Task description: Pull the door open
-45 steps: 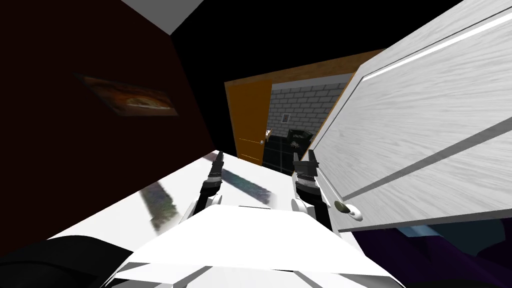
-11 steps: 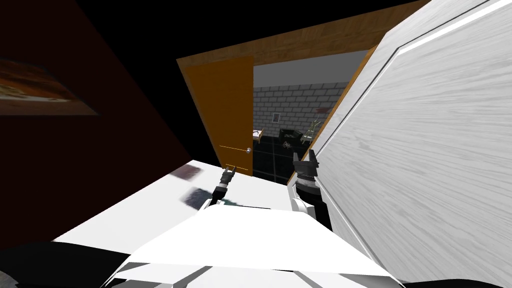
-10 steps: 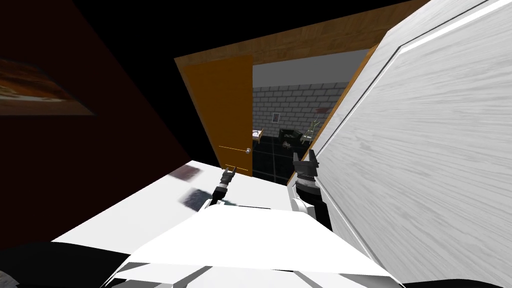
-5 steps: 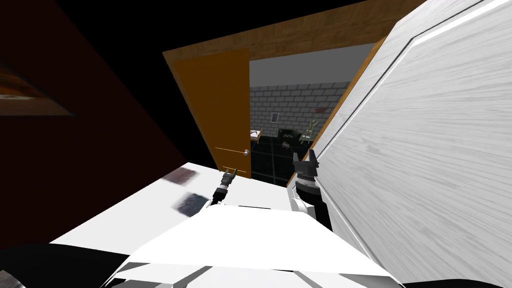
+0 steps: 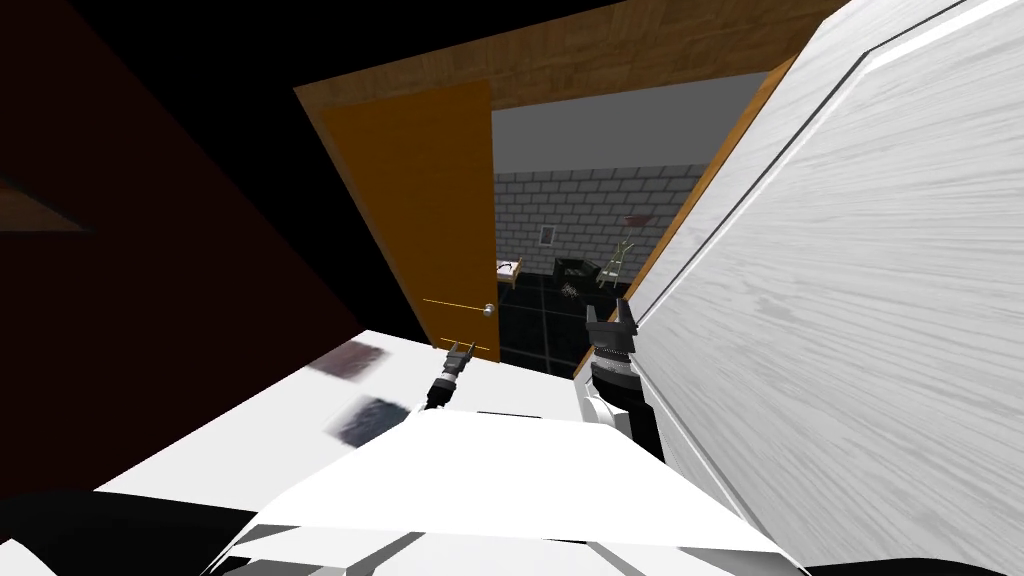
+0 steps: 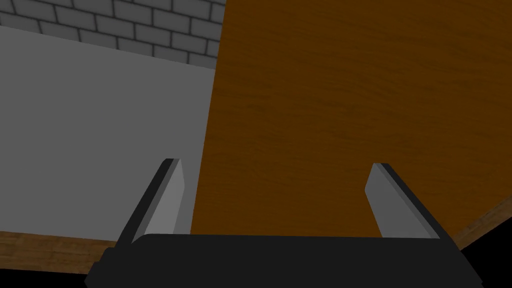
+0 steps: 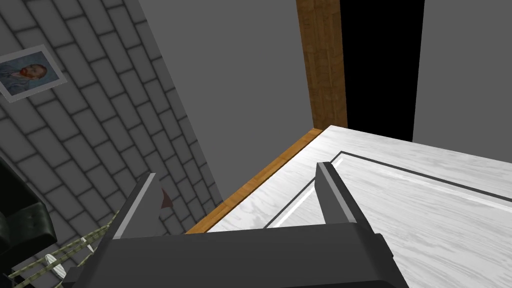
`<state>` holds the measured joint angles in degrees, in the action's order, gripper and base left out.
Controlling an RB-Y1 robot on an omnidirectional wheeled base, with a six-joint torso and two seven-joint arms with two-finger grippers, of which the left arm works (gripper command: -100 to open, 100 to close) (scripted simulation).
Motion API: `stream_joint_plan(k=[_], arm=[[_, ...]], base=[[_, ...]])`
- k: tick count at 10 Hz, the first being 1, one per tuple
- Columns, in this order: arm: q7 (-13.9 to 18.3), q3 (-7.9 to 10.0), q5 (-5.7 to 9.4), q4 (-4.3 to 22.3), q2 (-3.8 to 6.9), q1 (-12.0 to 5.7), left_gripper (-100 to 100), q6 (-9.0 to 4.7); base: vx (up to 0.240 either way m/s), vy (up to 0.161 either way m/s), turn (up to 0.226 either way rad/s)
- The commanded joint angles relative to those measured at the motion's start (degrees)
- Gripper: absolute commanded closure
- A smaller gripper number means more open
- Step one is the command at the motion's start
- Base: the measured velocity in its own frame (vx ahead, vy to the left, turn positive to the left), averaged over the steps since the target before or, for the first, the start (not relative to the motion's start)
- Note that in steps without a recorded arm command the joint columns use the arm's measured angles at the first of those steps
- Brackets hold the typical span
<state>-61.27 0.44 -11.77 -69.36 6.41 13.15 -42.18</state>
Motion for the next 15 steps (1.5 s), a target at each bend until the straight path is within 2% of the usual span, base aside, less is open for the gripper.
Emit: stream_joint_plan(k=[1,7,12,13,14,15], arm=[[-1.61,0.01,-0.16,1.60,-0.02,-0.50,-100,-0.27],[-8.03,0.12,-0.81,8.62,-0.09,-2.59,-100,-1.57],[-12.40,0.19,-1.25,13.38,-0.21,-4.00,-100,-2.46],[-11.69,0.19,-1.18,12.72,-0.21,-3.93,-100,-2.21],[-10.88,1.35,-0.46,14.64,1.36,-4.06,-100,-3.65],[-10.60,1.66,-0.25,15.13,1.79,-4.08,-100,-4.04]], base=[[0.110,-0.016,-0.031],[0.124,0.003,-0.036],[0.137,0.035,-0.024],[0.067,0.017,-0.005],[0.037,-0.110,-0.163],[0.039,-0.183,-0.127]])
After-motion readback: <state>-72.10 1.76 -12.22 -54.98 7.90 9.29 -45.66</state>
